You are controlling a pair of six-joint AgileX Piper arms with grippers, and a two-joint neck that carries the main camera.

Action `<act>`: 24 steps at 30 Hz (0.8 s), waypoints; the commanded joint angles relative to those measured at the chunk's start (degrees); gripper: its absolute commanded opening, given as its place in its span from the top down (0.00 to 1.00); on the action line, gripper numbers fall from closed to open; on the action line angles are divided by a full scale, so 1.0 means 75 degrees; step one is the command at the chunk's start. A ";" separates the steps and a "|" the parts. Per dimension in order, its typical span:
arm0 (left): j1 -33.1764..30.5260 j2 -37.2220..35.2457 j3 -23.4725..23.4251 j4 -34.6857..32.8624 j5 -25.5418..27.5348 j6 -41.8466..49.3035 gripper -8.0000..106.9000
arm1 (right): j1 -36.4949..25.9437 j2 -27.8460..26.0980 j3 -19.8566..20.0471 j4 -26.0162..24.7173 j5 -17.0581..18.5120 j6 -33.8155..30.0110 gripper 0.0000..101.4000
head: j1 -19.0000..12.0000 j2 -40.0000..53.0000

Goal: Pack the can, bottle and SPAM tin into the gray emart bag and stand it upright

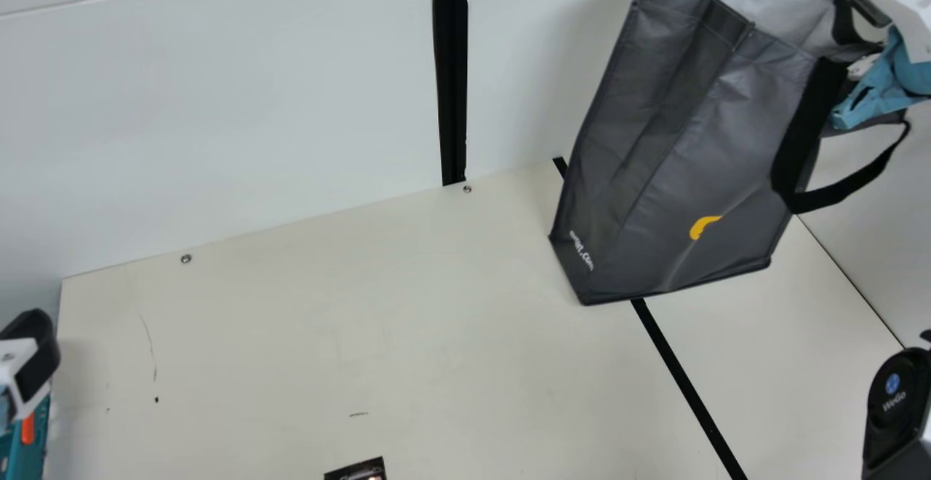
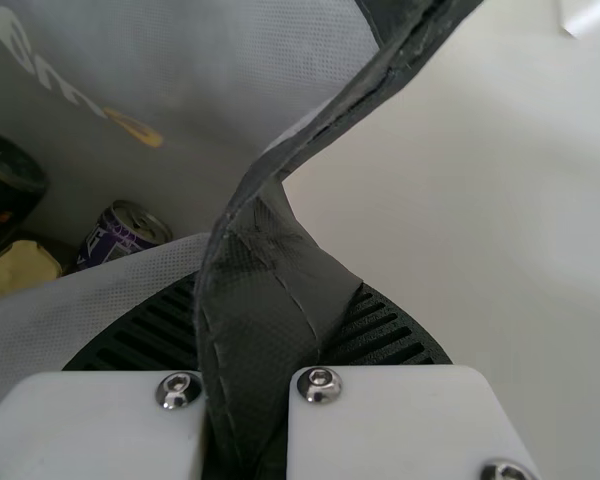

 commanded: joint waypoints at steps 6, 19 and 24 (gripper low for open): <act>0.0000 0.0000 0.0000 0.0000 0.0000 0.0000 0.15 | -0.0370 0.0237 -0.0418 -0.0158 -0.0006 -0.0198 1.00 | -0.0173 -0.0018; 0.0000 0.0000 0.0000 0.0000 0.0000 0.0000 0.15 | -0.0487 0.0205 -0.0667 0.0198 -0.0006 -0.0115 0.60 | -0.0173 -0.0018; 0.0000 0.0000 0.0000 0.0000 0.0000 0.0000 0.15 | -0.0374 0.0044 -0.0768 0.0415 -0.0006 -0.0159 0.44 | -0.0173 -0.0018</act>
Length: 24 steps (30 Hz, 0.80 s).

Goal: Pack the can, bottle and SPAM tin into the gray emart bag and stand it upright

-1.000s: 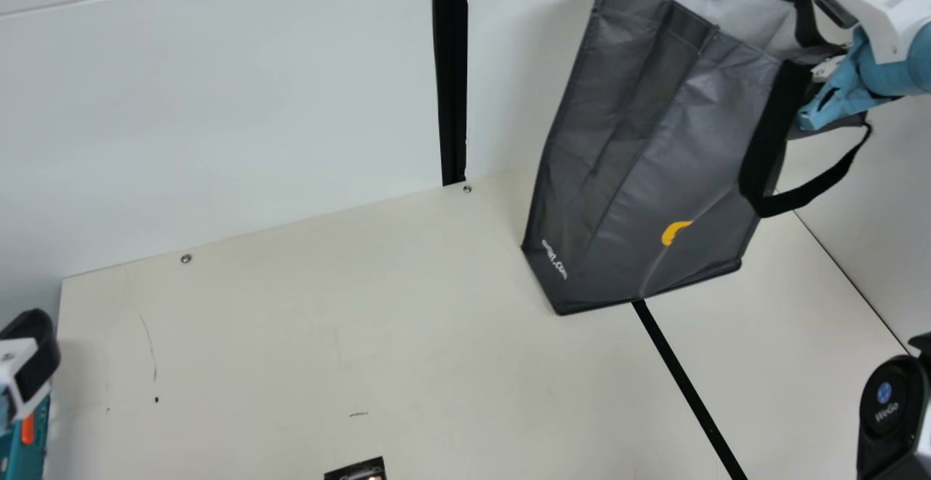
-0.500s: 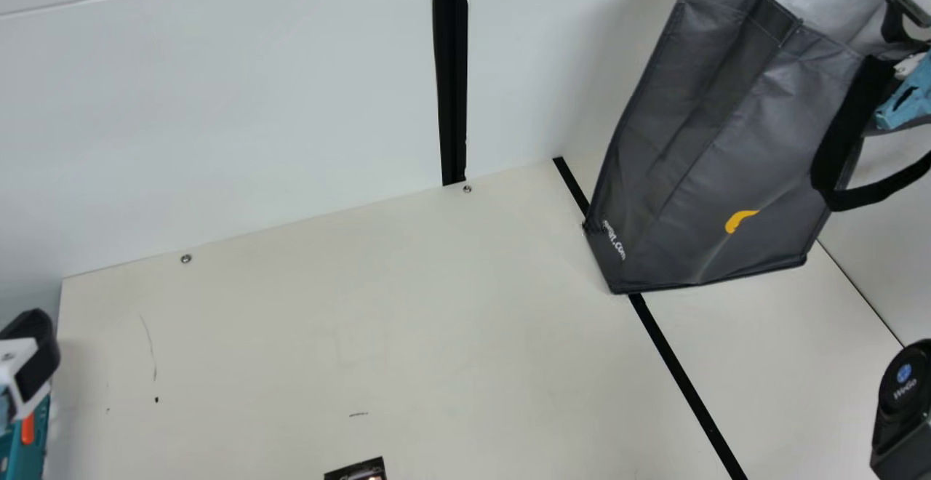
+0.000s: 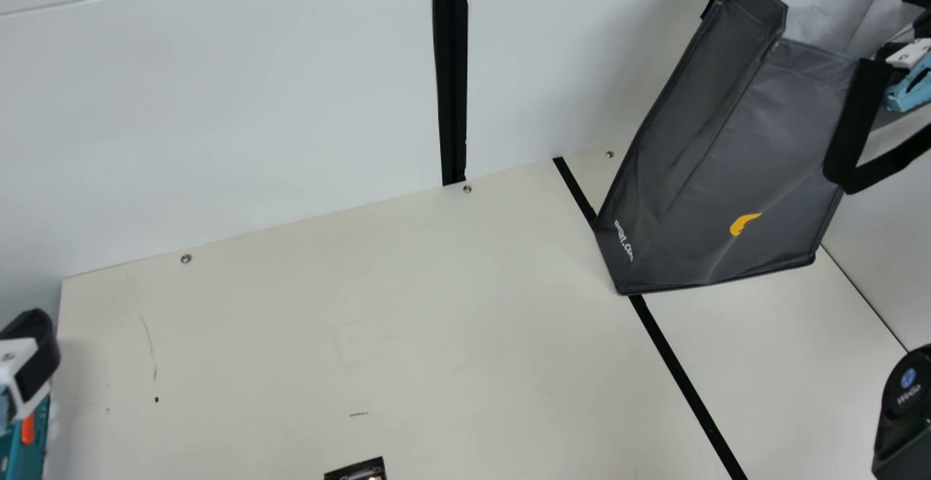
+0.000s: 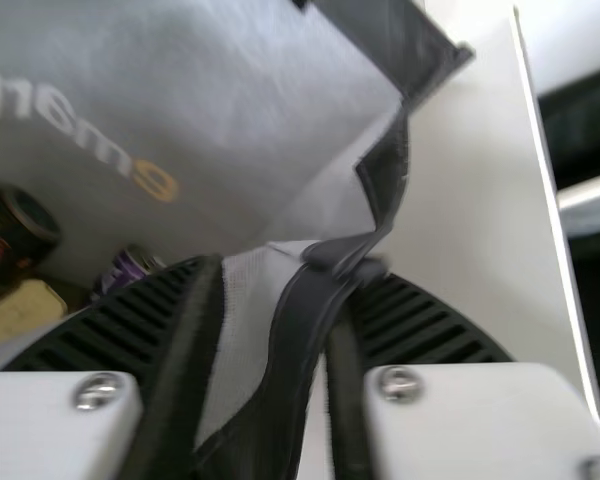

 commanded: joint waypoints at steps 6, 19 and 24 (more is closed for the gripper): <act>0.0000 0.0000 0.0000 0.0000 0.0000 0.0000 0.15 | 0.0188 -0.0248 -0.0207 0.0266 0.0047 -0.0124 0.24 | -0.0173 -0.0018; 0.0000 0.0000 0.0000 0.0000 0.0000 0.0000 0.15 | 0.0654 -0.0649 -0.0818 0.0708 0.0047 -0.0289 0.06 | -0.0173 -0.0018; 0.0000 0.0000 0.0000 0.0000 0.0000 0.0000 0.15 | 0.0920 -0.0782 -0.0928 0.0888 0.0047 -0.0317 0.06 | -0.0173 -0.0018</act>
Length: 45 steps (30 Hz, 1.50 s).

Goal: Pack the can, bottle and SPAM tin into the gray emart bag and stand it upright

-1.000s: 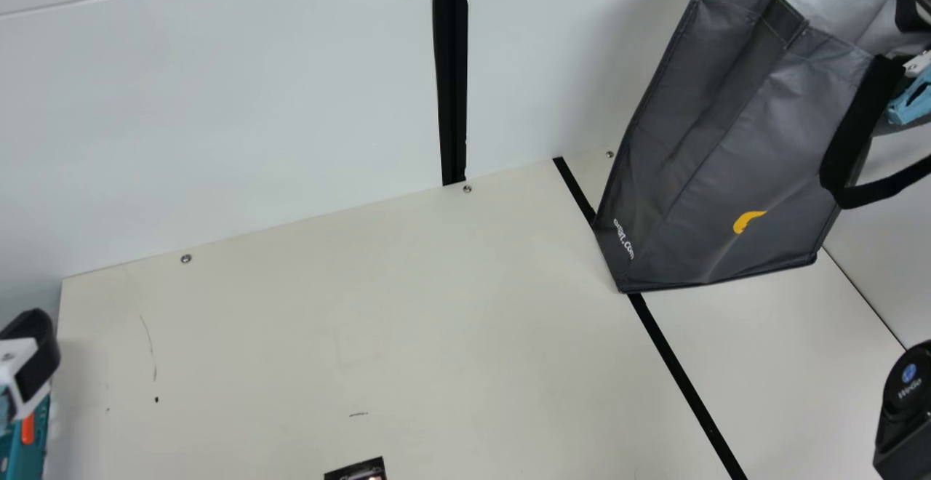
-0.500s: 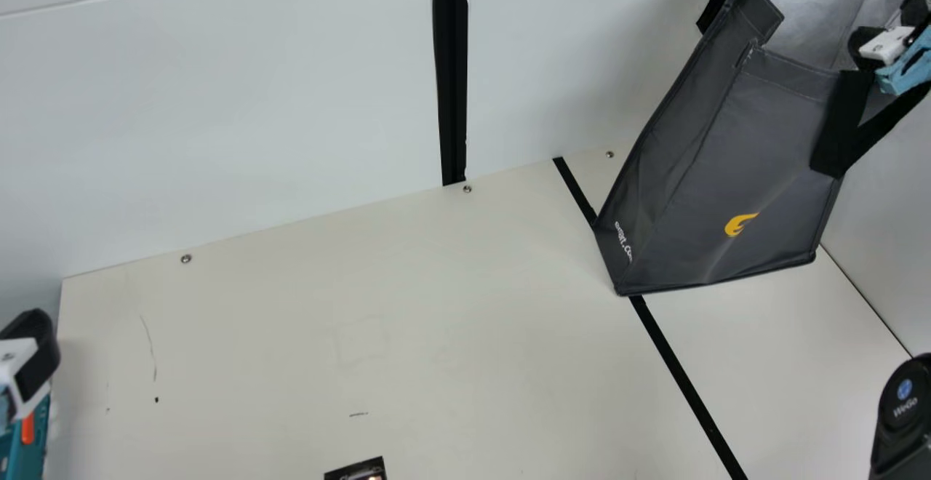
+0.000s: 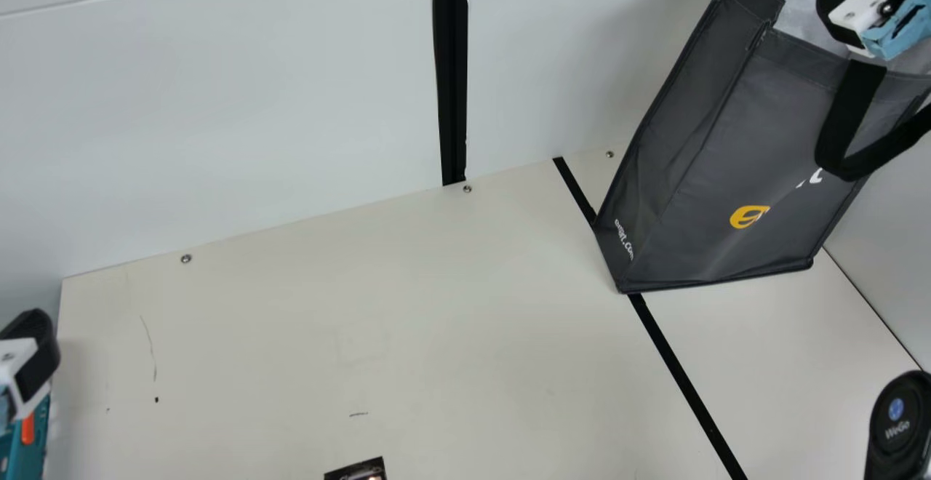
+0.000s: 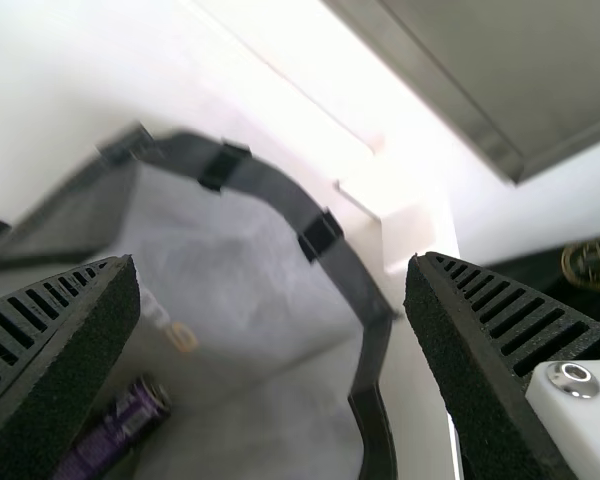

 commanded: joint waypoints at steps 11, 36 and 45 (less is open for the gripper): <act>0.0000 0.0000 0.0000 0.0000 0.0000 0.0000 0.15 | 0.0877 -0.0249 -0.0017 0.0164 -0.0012 -0.0019 0.06 | -0.0173 -0.0007; 0.0000 0.0000 0.0000 0.0000 0.0000 0.0000 0.15 | 0.3693 -0.0996 0.1689 0.0234 -0.0012 0.1060 0.06 | -0.0173 -0.0007; 0.0000 0.0000 0.0000 0.0000 0.0000 0.0000 0.15 | 0.4225 -0.1550 0.3123 0.0490 -0.0437 0.2175 0.06 | -0.0173 -0.0007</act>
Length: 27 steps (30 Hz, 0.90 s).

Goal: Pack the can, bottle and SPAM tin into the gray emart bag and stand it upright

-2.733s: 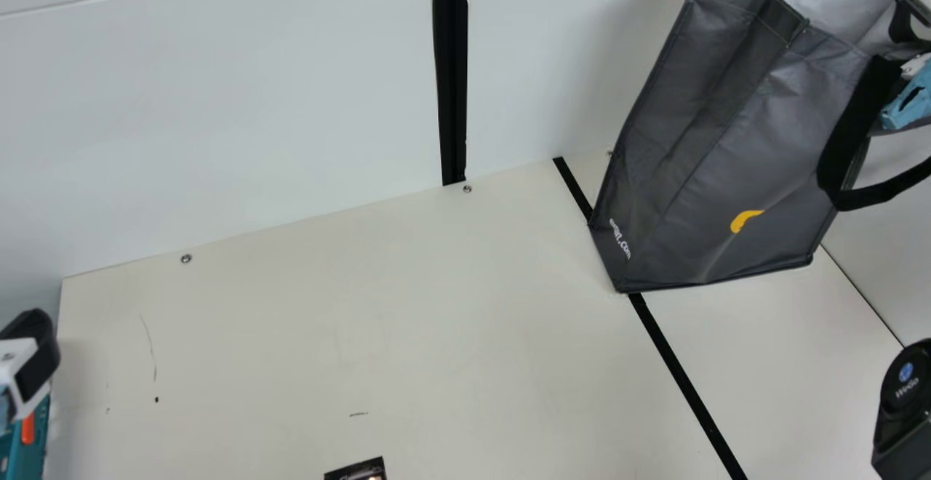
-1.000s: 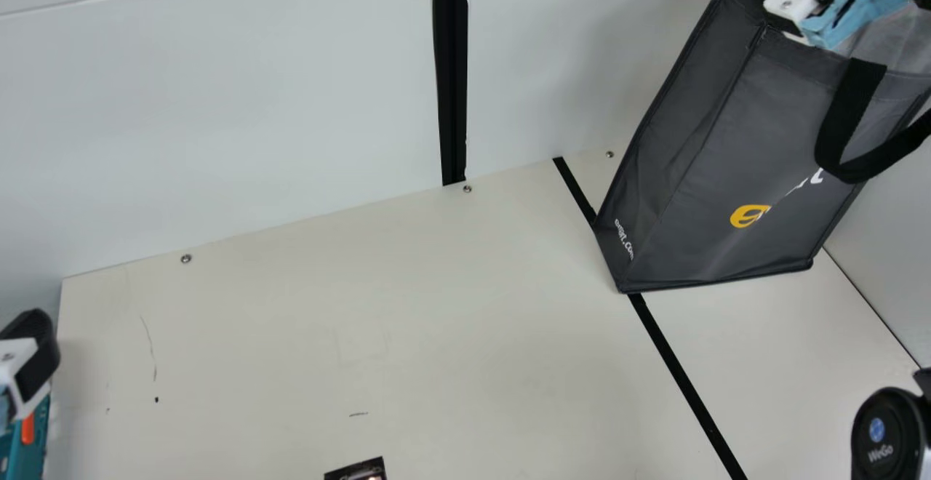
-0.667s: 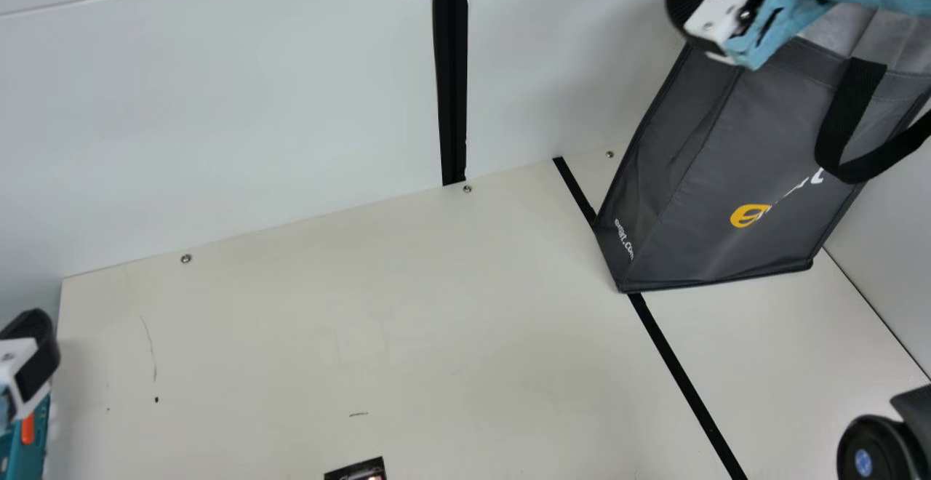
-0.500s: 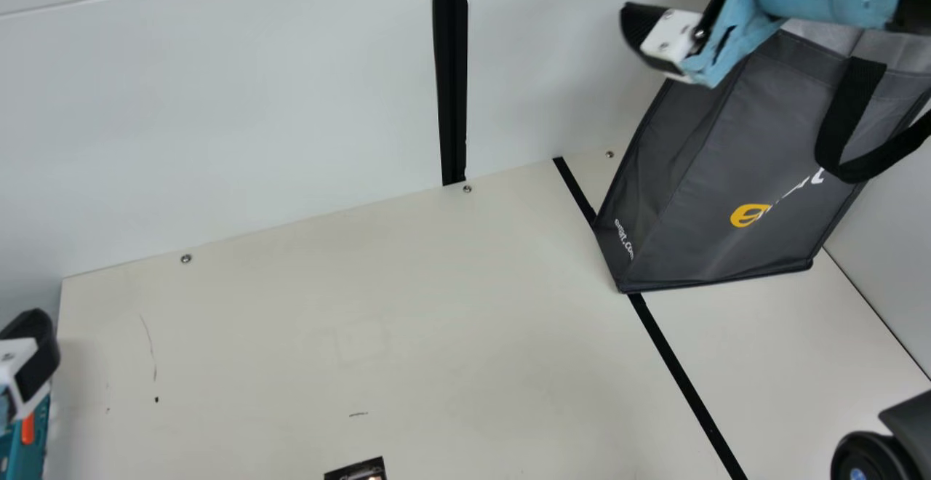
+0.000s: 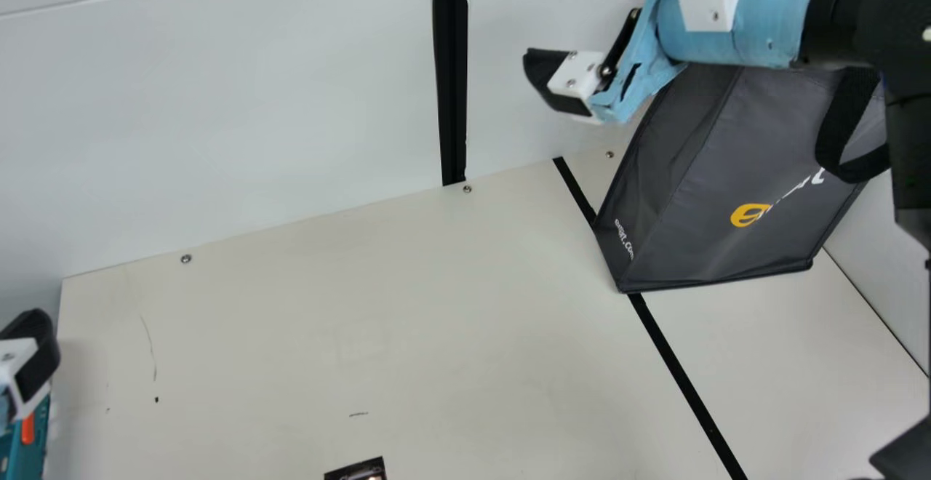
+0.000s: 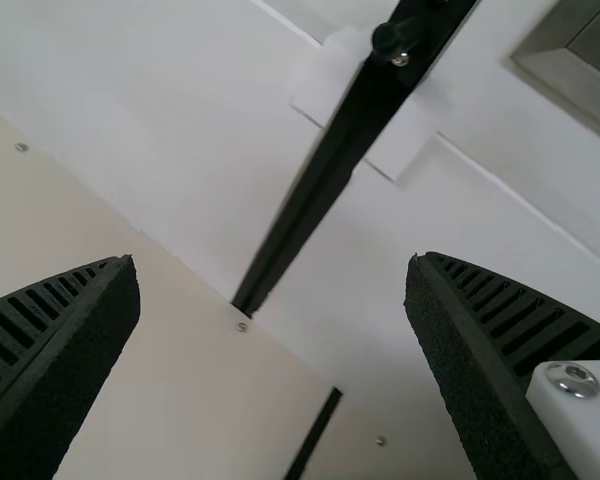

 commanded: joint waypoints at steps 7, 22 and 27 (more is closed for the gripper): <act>0.0000 0.0000 0.0000 0.0000 0.0000 0.0000 0.15 | 0.0356 -0.0722 0.1946 0.0195 -0.0837 0.0937 0.06 | -0.0173 -0.0007; 0.0000 0.0000 0.0000 0.0000 0.0000 0.0000 0.15 | 0.0777 -0.1834 0.4487 0.0073 -0.2066 0.2012 0.06 | -0.0173 -0.0007; 0.0000 0.0000 0.0000 0.0000 0.0000 0.0000 0.15 | 0.0944 -0.2087 0.5088 -0.0076 -0.2280 0.2262 0.06 | -0.0173 -0.0007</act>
